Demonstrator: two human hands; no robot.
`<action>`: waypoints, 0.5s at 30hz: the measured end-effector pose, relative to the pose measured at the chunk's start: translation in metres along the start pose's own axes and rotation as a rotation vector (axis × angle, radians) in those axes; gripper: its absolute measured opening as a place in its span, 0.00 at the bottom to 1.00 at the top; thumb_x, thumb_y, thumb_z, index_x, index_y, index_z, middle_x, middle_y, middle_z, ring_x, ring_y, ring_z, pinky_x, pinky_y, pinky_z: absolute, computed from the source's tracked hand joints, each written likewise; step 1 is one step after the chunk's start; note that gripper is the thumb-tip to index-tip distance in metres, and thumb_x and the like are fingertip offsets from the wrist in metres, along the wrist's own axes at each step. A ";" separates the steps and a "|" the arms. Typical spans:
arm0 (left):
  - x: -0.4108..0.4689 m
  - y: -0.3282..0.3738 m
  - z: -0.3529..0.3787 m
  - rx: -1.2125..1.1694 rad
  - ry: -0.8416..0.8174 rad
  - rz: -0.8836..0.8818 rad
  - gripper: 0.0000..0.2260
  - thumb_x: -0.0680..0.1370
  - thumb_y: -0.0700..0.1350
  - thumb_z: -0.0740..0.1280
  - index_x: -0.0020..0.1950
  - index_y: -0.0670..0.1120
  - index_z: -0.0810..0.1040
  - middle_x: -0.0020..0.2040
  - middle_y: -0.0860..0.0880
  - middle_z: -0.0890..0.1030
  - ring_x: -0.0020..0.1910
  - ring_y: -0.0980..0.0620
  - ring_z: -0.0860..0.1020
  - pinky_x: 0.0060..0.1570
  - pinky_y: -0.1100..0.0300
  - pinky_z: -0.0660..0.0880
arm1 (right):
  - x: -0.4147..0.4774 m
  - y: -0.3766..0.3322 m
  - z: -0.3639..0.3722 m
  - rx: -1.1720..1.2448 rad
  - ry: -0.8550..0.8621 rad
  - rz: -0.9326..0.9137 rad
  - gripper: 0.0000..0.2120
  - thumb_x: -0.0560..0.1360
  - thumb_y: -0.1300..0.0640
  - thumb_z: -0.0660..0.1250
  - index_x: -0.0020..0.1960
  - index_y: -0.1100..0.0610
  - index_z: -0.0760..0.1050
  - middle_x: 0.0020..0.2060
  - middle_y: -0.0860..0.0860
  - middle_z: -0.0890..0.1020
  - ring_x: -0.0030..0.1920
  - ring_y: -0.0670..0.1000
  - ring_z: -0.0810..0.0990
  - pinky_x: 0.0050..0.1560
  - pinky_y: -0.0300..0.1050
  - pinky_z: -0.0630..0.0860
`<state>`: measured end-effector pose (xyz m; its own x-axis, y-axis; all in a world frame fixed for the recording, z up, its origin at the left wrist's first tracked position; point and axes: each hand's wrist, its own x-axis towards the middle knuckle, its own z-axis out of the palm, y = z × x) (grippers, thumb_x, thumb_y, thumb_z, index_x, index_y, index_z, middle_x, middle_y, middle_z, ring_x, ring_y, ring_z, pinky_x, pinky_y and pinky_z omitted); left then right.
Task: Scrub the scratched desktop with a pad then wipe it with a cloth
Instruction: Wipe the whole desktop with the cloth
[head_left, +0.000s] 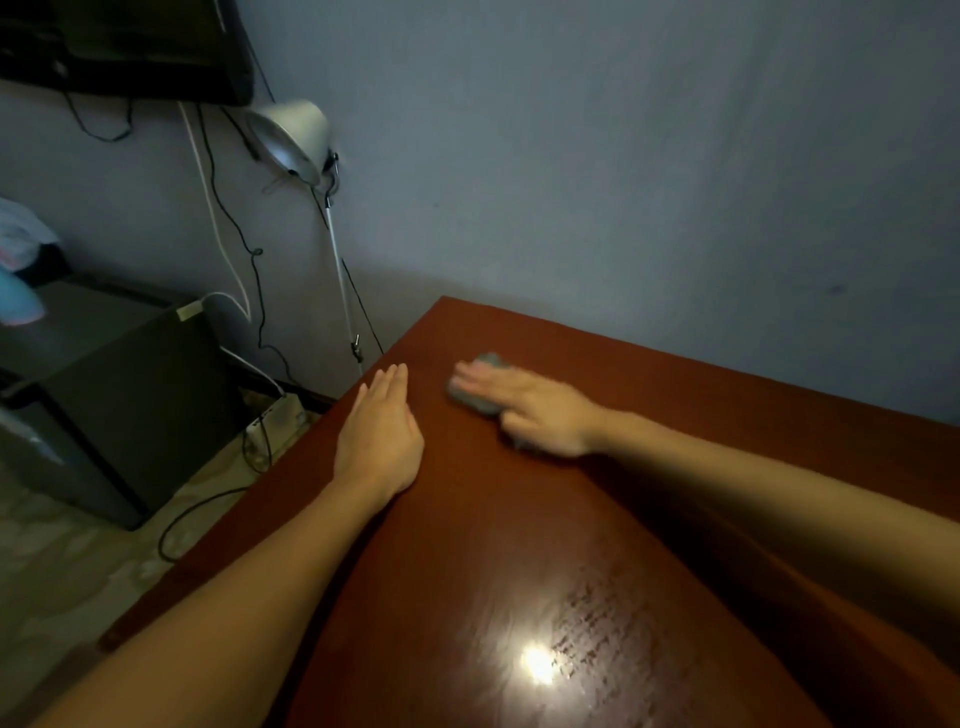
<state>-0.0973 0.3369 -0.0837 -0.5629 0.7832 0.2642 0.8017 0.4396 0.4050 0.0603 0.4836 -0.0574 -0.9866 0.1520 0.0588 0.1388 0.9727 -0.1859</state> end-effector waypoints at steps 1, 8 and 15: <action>0.000 0.000 0.001 -0.003 0.008 -0.002 0.23 0.83 0.42 0.51 0.79 0.47 0.52 0.78 0.50 0.56 0.77 0.53 0.53 0.73 0.60 0.48 | 0.003 0.027 -0.007 -0.005 0.025 0.116 0.32 0.73 0.52 0.49 0.77 0.54 0.54 0.77 0.52 0.53 0.76 0.47 0.49 0.74 0.39 0.45; 0.001 -0.002 0.004 0.000 0.049 -0.009 0.25 0.82 0.39 0.52 0.79 0.47 0.50 0.78 0.51 0.54 0.77 0.54 0.52 0.72 0.62 0.47 | 0.047 0.087 -0.017 -0.066 0.069 0.604 0.25 0.82 0.53 0.49 0.78 0.54 0.50 0.78 0.53 0.51 0.77 0.50 0.50 0.75 0.44 0.46; -0.003 0.002 -0.004 -0.119 0.010 -0.066 0.31 0.81 0.37 0.54 0.79 0.47 0.41 0.79 0.49 0.45 0.77 0.52 0.46 0.72 0.60 0.47 | 0.056 -0.055 0.018 -0.035 0.011 -0.014 0.32 0.74 0.52 0.49 0.77 0.58 0.52 0.76 0.55 0.55 0.77 0.50 0.51 0.75 0.43 0.45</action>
<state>-0.0946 0.3338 -0.0801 -0.6159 0.7495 0.2425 0.7340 0.4341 0.5224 -0.0045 0.4351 -0.0614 -0.9875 0.1402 0.0723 0.1281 0.9802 -0.1509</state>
